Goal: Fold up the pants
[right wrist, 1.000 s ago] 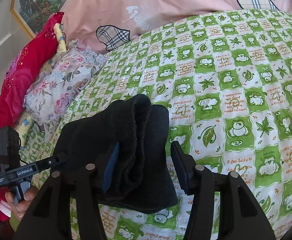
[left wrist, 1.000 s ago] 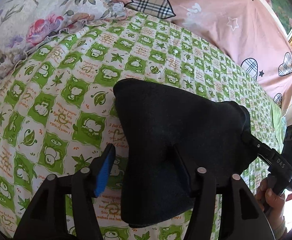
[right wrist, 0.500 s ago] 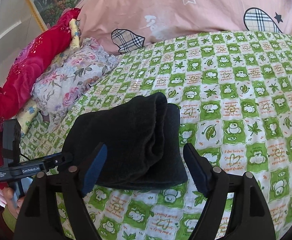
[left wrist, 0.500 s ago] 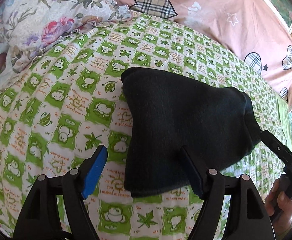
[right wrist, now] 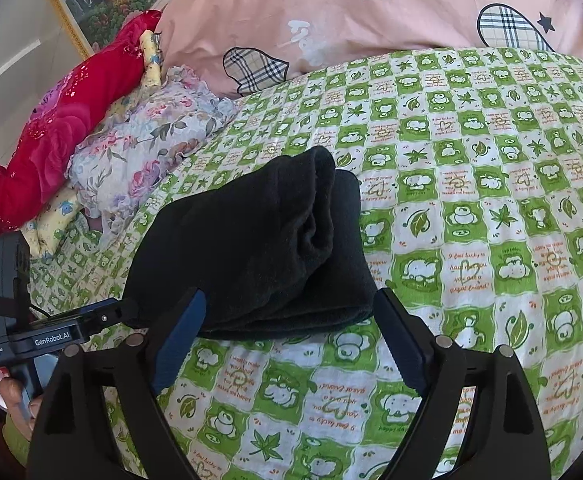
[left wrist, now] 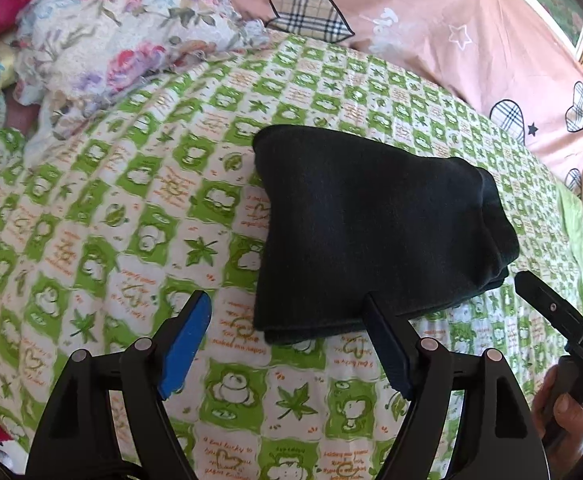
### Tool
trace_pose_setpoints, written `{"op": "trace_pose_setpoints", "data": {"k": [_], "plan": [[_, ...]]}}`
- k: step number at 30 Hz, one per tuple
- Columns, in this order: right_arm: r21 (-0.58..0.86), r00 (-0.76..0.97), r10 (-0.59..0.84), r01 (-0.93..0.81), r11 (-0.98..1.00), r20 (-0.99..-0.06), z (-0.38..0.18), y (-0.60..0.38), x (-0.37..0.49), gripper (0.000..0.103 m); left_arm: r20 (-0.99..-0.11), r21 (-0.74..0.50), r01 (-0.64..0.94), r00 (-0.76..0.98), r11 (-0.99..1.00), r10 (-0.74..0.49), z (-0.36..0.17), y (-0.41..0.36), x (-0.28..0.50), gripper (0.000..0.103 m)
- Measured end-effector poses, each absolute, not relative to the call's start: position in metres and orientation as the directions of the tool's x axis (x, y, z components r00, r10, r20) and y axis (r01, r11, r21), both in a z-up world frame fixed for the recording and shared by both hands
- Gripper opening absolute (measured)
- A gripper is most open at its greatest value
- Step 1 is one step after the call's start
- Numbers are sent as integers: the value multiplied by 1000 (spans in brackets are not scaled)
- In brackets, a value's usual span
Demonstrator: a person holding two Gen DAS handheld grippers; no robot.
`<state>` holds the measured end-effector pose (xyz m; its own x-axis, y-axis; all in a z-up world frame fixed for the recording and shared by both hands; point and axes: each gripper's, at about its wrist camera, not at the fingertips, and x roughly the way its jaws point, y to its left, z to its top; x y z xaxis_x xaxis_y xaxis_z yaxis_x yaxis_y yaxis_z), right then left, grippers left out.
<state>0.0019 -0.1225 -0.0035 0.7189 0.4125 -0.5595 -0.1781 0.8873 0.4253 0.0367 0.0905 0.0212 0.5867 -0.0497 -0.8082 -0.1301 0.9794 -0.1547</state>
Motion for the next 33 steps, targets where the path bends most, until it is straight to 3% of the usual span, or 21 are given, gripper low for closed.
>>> {"op": "trace_pose_setpoints", "data": {"k": [15,19,33], "plan": [[260,755,359,-254,932,-549,2,-92,-26,93,-770,-74,-113,637,991,16,28,82,7,81],[242,767,354,-263,934,-535,5,-88,-32,98,-758,-60,-111,652,992,27,30,80,1,82],[210,752,363,-296,932,-550,-2,-71,-33,100,-752,-17,-110,656,994,60,26,79,-7,83]]}}
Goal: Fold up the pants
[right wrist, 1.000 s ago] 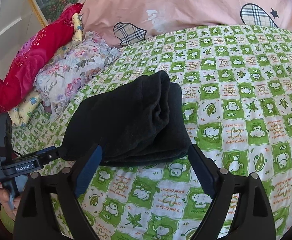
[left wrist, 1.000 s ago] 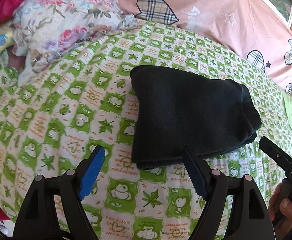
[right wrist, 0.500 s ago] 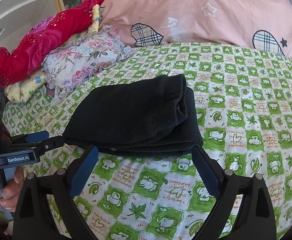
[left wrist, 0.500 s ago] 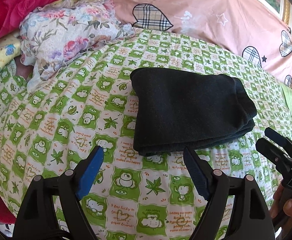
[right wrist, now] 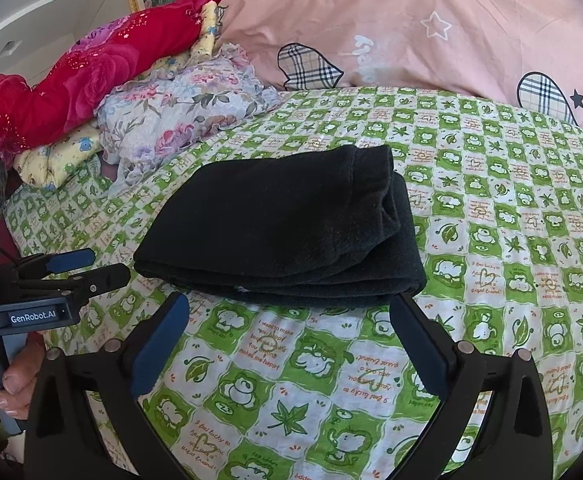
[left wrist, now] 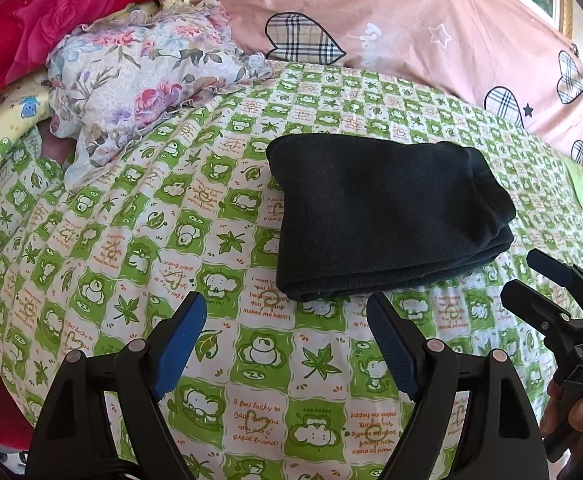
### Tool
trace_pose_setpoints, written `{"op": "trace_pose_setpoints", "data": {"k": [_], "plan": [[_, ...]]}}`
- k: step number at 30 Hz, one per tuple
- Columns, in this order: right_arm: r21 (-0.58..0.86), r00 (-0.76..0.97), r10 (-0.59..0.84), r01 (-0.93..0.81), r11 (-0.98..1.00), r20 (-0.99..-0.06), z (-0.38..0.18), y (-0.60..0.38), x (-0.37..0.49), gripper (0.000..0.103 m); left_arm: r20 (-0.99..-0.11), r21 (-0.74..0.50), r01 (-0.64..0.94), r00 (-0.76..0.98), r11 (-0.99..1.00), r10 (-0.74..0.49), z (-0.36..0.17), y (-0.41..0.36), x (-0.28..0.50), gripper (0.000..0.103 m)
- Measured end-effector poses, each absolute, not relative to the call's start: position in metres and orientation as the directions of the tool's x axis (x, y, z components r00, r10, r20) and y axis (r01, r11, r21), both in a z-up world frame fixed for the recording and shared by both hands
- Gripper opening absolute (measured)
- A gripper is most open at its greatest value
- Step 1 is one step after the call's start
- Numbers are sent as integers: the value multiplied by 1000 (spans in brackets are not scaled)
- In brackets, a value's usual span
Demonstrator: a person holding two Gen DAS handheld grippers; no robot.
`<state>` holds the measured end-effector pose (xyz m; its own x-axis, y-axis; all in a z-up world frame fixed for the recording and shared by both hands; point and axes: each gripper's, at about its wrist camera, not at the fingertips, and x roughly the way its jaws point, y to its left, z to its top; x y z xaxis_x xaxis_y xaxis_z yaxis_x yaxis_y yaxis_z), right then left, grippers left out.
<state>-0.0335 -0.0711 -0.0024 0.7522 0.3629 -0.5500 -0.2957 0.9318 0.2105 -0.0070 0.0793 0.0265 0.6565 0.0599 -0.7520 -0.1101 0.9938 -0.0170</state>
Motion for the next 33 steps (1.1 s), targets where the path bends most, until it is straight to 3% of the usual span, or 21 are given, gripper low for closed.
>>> {"op": "trace_pose_setpoints", "data": {"k": [33], "plan": [[182,776,364,-316,931,-515,-14,-64,-27,102,-741,65,-103,661,992,118,6,70,3,84]]}}
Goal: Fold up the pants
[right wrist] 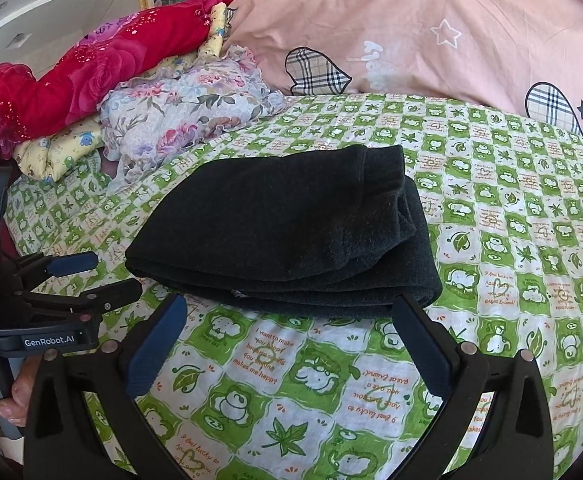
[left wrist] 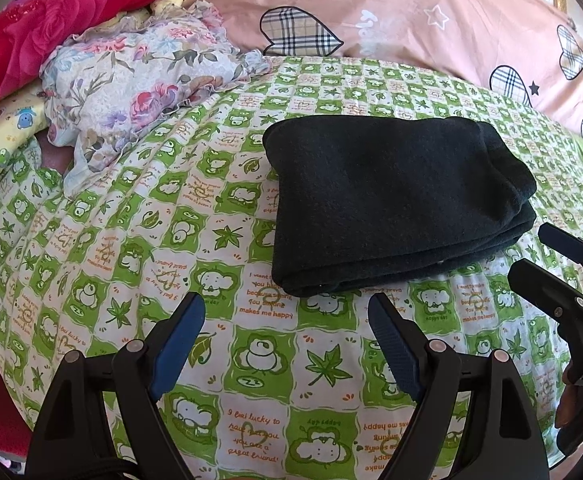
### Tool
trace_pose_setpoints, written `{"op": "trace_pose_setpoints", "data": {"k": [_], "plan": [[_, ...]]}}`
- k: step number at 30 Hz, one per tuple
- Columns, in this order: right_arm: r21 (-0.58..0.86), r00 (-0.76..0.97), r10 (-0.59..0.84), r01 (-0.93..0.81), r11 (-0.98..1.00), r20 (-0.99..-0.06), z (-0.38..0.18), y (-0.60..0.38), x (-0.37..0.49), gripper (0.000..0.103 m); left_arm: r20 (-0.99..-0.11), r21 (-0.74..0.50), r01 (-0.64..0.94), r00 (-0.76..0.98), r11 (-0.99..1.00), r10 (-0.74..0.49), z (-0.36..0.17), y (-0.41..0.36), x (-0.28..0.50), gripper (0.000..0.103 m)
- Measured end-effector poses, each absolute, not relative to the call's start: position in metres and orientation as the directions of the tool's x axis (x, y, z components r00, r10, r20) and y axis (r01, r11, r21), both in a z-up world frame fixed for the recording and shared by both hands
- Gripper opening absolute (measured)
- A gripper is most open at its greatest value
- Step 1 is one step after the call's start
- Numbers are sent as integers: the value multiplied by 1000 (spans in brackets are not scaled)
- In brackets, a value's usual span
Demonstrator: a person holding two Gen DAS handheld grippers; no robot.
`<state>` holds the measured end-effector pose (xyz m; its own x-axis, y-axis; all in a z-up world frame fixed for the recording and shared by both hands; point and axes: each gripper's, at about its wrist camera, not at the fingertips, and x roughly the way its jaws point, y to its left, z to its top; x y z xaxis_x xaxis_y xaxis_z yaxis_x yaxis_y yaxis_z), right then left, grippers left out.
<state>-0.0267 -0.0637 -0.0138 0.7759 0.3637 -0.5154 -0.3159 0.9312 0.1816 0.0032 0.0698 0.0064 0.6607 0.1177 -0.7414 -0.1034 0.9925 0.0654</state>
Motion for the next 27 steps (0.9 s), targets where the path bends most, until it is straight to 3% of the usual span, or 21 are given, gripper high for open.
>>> {"op": "trace_pose_setpoints", "data": {"k": [27], "plan": [[185,780,383,-336,924,-495,-18,-57,-21,102,-732,64,-92,673,994,109,6,69,8,84]]}}
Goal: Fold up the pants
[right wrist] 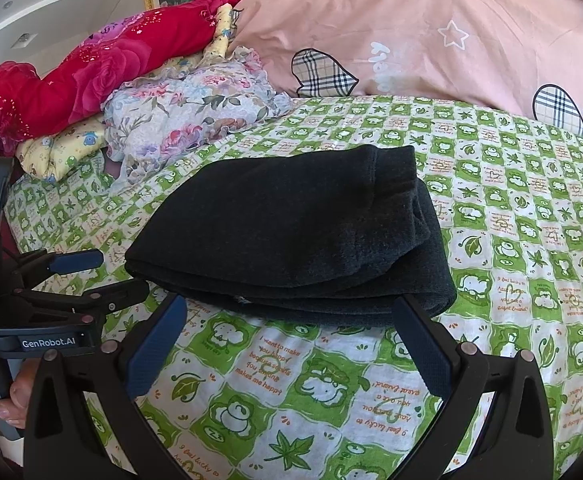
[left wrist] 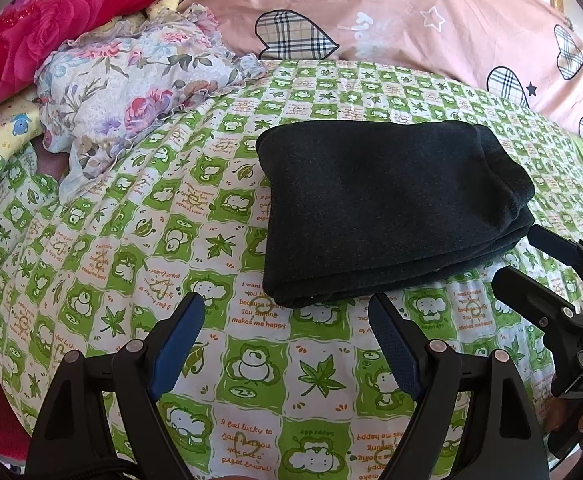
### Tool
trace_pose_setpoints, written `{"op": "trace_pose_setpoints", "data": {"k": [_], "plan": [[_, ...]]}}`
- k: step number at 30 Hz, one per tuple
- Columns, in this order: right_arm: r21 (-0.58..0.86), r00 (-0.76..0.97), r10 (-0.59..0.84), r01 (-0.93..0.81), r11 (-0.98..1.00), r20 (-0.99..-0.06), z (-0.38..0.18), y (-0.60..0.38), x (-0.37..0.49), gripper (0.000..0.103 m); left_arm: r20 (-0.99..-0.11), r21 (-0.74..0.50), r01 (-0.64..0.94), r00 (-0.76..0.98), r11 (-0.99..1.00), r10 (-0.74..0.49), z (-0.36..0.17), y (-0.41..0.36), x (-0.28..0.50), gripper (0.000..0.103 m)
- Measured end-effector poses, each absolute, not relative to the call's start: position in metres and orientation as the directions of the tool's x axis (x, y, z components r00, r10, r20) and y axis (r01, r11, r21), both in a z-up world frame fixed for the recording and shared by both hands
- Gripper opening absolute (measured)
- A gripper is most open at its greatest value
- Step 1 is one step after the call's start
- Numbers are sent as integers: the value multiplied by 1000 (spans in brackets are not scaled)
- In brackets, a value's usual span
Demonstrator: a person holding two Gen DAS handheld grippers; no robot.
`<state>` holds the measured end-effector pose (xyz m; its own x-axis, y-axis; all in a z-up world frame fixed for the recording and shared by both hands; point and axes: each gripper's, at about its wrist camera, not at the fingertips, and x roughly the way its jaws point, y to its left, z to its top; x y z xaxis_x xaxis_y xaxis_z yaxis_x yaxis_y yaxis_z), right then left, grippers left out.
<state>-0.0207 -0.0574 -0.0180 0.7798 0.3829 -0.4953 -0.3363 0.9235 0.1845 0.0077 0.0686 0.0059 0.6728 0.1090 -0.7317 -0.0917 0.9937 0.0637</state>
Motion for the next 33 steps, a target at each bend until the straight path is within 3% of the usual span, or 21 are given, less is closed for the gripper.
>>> {"op": "trace_pose_setpoints", "data": {"k": [33], "plan": [[185,785,379,-331,925,-490,-16,-58,-21,102,-720,58,-82,687,995,99,13,65,4,84]]}}
